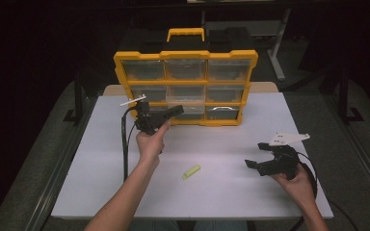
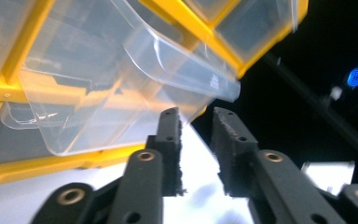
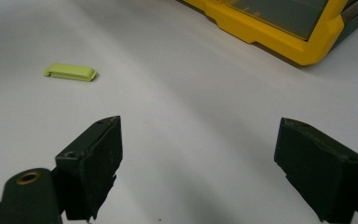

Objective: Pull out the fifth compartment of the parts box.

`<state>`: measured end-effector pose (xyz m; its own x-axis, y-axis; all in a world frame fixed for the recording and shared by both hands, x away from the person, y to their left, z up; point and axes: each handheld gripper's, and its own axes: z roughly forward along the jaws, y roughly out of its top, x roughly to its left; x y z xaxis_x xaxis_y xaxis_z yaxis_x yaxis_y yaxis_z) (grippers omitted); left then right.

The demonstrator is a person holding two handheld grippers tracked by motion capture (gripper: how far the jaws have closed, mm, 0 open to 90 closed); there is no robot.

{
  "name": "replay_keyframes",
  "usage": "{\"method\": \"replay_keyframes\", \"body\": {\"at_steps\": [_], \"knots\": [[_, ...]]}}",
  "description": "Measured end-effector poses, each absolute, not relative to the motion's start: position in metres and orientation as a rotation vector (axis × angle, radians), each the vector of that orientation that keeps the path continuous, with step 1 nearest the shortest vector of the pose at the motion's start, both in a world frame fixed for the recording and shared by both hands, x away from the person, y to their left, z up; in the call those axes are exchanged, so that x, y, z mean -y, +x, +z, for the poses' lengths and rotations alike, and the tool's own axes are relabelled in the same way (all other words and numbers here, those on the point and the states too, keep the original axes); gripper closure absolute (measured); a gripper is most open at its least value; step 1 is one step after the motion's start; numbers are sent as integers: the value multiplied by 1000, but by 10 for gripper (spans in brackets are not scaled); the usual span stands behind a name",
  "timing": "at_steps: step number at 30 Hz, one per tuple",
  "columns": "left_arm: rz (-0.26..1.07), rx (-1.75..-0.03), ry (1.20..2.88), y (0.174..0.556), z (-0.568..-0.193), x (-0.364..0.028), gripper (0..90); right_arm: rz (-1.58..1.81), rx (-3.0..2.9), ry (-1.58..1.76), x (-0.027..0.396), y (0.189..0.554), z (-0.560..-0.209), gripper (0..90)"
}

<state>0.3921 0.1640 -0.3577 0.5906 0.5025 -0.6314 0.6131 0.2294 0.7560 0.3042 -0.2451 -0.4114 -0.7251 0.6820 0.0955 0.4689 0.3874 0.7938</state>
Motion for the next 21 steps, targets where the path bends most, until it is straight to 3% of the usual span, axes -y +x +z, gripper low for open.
{"method": "replay_keyframes", "body": {"at_steps": [1, 8, 14, 21], "knots": [[-72, -994, 1459, 391, -357, -165, 692, 1252, -2401, 1019, 245, 304, -411, 143], [15, -752, 1727, 384, -341, -173, 466, 1260, -2402, 1022, 247, 304, -412, 142], [67, -592, 1889, 381, -327, -180, 373, 1263, -2405, 1019, 246, 304, -412, 140], [127, -476, 2032, 376, -313, -177, 342, 1268, -2403, 1014, 246, 303, -411, 140]]}}
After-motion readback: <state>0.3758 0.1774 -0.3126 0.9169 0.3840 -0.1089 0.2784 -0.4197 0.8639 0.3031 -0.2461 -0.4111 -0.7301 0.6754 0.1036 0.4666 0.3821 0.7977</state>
